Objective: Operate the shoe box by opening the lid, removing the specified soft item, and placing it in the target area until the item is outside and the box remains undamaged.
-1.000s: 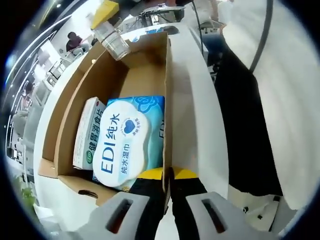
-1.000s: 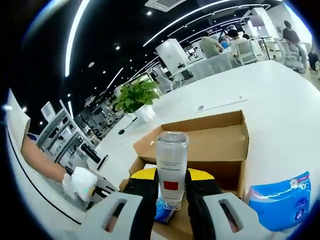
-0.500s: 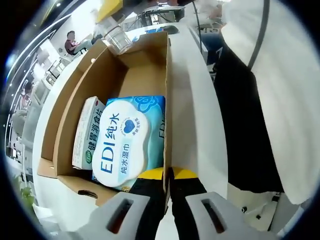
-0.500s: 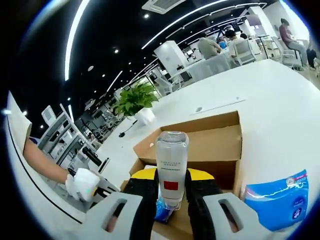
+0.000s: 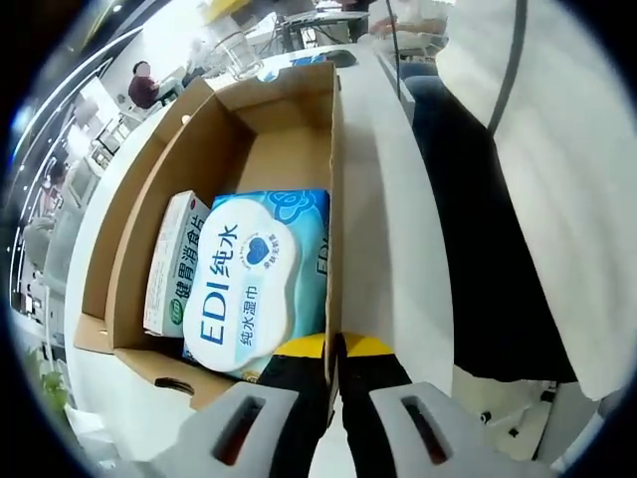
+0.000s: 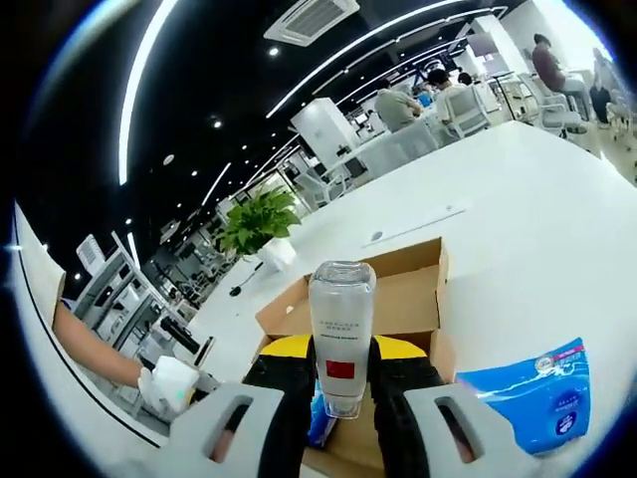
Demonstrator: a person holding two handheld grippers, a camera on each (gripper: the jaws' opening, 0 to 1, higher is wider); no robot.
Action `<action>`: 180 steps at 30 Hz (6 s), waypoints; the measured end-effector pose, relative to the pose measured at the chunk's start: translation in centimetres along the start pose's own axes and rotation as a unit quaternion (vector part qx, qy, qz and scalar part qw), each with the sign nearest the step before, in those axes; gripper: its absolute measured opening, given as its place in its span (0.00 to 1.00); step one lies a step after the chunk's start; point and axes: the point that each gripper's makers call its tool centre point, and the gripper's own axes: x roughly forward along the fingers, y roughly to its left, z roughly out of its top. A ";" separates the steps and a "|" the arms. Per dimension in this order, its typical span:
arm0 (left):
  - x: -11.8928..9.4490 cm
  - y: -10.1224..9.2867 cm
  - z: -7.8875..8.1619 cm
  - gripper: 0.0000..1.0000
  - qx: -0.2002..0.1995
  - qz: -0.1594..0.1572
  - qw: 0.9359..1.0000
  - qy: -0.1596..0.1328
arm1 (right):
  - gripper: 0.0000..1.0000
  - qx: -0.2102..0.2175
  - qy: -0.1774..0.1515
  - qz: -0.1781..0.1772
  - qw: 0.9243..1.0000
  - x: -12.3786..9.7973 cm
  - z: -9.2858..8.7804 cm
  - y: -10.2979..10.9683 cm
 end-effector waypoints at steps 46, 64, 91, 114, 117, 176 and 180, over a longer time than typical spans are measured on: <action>0.2 -0.1 -0.4 0.02 -0.001 -0.004 1.000 0.004 | 0.20 0.059 -0.003 -0.069 0.996 -9.4 2.4 -7.3; 0.2 -0.1 -0.3 0.03 -0.002 0.006 1.000 0.004 | 0.20 -0.005 0.043 -0.124 0.991 -11.9 2.1 -8.4; 0.2 -0.2 -0.3 0.02 0.005 -0.002 1.000 0.011 | 0.20 -0.106 0.126 -0.226 0.960 -12.9 2.0 -13.1; 0.1 -0.3 -0.2 0.03 0.019 0.002 1.000 0.020 | 0.20 -0.121 0.162 -0.298 0.933 -14.5 0.9 -15.8; 0.0 -0.3 -0.1 0.03 0.017 0.001 1.000 0.020 | 0.20 -0.098 0.161 -0.297 0.936 -14.4 0.3 -15.9; 0.3 0.0 -0.5 0.03 0.000 0.004 1.000 0.024 | 0.19 -0.063 0.250 -0.287 0.922 -11.8 -4.1 -23.2; 0.3 -0.1 -0.6 0.03 -0.001 0.003 1.000 0.025 | 0.19 -0.066 0.261 -0.284 0.920 -10.9 -4.6 -23.9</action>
